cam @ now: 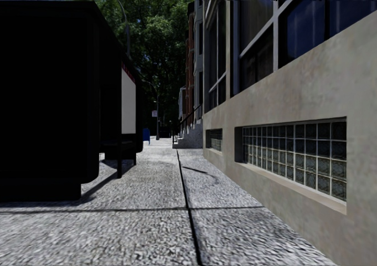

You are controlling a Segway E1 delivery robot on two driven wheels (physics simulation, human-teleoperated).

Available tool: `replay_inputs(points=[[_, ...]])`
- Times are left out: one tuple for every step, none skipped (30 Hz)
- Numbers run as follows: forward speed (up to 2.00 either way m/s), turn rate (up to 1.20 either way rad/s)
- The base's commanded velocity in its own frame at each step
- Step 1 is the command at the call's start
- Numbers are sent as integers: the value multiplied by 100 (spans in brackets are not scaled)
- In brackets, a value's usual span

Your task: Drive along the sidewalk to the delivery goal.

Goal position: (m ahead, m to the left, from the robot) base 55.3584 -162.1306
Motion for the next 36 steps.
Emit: replay_inputs(points=[[200, 0], [200, 0], [200, 0], [200, 2], [200, 9], [200, 16], [200, 16], [200, 20], [200, 20], [200, 6], [200, 6], [200, 0], [200, 0], [200, 0], [200, 0], [200, 0], [200, 0], [200, 6], [200, 6], [200, 19], [200, 31], [200, 35], [200, 35], [200, 36], [200, 26], [200, 7], [200, 7], [200, 0], [200, 0], [200, 0], [200, 0], [200, 0], [200, 5], [200, 5], [200, 19], [200, 24]])
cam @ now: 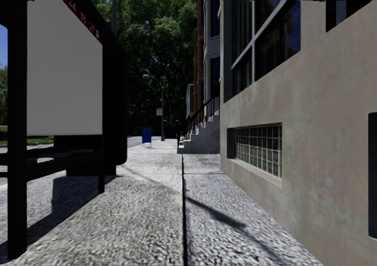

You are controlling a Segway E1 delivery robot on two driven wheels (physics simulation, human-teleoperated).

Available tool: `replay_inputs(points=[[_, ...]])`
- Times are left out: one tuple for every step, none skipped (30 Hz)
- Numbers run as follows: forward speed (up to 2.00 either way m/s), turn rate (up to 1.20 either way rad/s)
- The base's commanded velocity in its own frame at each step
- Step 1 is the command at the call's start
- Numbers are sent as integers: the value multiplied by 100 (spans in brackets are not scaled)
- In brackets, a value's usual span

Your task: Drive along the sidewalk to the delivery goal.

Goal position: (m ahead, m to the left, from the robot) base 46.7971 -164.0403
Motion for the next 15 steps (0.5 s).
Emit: replay_inputs(points=[[200, 24], [200, 25], [200, 26], [200, 26], [200, 26], [200, 26], [200, 26], [200, 26], [200, 26], [200, 26], [200, 26], [200, 26], [200, 26], [200, 26], [200, 26]])
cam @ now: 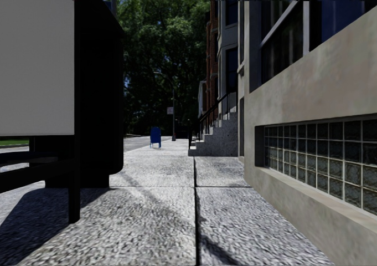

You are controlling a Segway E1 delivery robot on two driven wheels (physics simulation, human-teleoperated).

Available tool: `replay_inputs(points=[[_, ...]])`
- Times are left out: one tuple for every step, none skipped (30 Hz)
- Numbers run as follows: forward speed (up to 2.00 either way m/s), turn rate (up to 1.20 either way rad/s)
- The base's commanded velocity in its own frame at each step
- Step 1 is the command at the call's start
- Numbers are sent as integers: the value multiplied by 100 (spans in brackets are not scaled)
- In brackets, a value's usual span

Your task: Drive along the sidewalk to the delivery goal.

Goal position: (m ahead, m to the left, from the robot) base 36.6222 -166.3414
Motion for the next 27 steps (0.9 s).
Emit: replay_inputs(points=[[200, 26], [200, 21], [200, 6], [200, 6], [200, 0], [200, 0], [200, 0], [200, 0], [200, 0], [200, 0], [200, 0], [200, 0], [200, 14], [200, 25], [200, 25], [200, 28], [200, 29], [200, 29], [200, 29], [200, 29], [200, 29], [200, 29], [200, 29], [200, 29], [200, 29], [200, 29], [200, 29]])
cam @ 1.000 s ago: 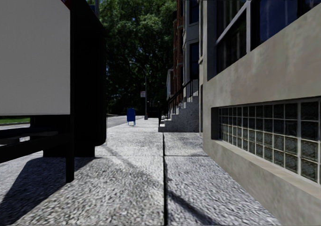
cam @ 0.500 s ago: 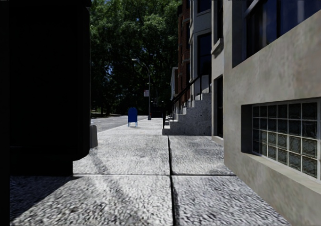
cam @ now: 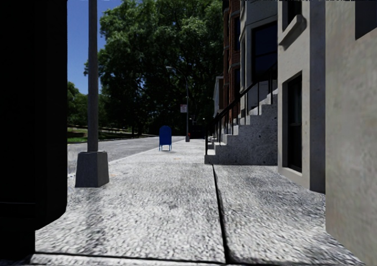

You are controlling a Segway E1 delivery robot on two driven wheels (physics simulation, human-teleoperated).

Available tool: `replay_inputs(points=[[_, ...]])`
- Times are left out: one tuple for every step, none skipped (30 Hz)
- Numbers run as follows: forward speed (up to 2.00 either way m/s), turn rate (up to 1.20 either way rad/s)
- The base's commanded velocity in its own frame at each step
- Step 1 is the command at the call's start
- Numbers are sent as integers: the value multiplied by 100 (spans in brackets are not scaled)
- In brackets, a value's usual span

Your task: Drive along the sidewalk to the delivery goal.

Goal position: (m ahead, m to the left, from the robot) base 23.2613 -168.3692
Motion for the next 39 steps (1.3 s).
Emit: replay_inputs(points=[[200, 29], [200, 29], [200, 29], [200, 29], [200, 29], [200, 29], [200, 29], [200, 29], [200, 29], [200, 29], [200, 28], [200, 18], [200, 18], [200, 2], [200, 0], [200, 0], [200, 0], [200, 0], [200, 0], [200, 0], [200, 0], [200, 0], [200, 0], [200, 0], [200, 0], [200, 0], [200, 0], [200, 0], [200, 0], [200, 0], [200, 0], [200, 0], [200, 0], [200, 0], [200, 0], [200, 0], [200, 0], [200, 0], [200, 0]])
